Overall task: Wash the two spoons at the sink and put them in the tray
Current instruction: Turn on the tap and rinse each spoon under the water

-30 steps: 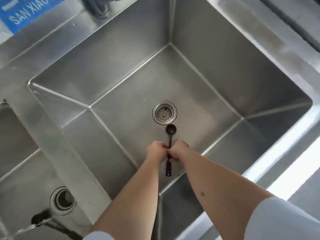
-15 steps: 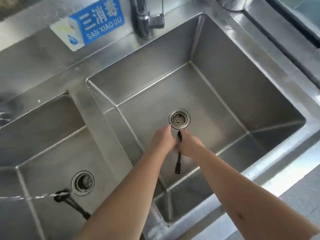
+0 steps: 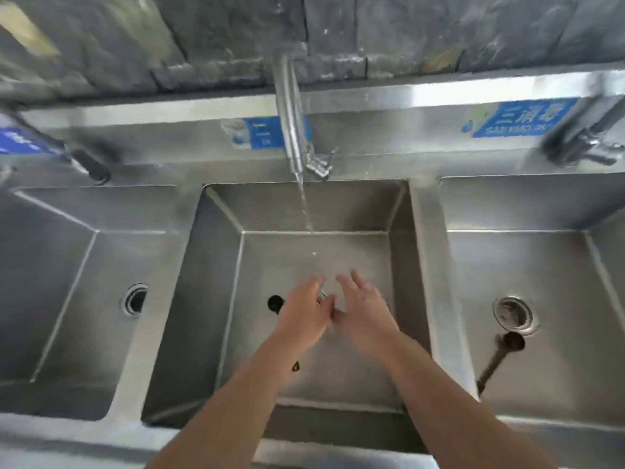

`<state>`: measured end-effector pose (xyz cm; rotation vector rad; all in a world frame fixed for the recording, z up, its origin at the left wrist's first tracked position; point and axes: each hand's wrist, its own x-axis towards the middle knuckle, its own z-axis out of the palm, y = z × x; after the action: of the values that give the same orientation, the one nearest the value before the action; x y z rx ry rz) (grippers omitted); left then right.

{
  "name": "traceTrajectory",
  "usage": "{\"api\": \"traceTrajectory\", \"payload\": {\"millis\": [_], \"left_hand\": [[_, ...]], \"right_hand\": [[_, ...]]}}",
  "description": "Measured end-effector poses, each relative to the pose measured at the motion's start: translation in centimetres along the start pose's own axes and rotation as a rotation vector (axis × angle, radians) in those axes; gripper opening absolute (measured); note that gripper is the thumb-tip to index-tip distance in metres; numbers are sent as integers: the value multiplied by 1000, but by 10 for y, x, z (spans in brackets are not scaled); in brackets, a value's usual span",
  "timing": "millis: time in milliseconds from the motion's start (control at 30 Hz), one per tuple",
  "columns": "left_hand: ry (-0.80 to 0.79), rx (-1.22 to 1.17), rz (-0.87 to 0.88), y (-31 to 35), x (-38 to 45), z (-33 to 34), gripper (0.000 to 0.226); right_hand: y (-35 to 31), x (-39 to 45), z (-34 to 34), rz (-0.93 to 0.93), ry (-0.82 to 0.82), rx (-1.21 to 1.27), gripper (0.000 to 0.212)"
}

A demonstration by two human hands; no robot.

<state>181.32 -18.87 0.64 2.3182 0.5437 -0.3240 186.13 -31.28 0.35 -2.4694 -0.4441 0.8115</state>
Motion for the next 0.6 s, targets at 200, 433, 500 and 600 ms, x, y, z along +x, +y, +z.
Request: {"api": "traceTrajectory", "payload": {"millis": [200,433,500,600], "left_hand": [[-91,-81,-301,-123,15,-1,24],[-149,-321,-596,-227,60,57,32],[-144,-367,-644,-242,70,72,35],[-129,-398,-636,-256,81,86,34]], "right_hand": [[-43,59,117,42,-267,43,8],[-23,112,225,224,-344,120,11],[-13,118,245,227,-324,145,12],[-4,126,264,222,-261,133,11]]}}
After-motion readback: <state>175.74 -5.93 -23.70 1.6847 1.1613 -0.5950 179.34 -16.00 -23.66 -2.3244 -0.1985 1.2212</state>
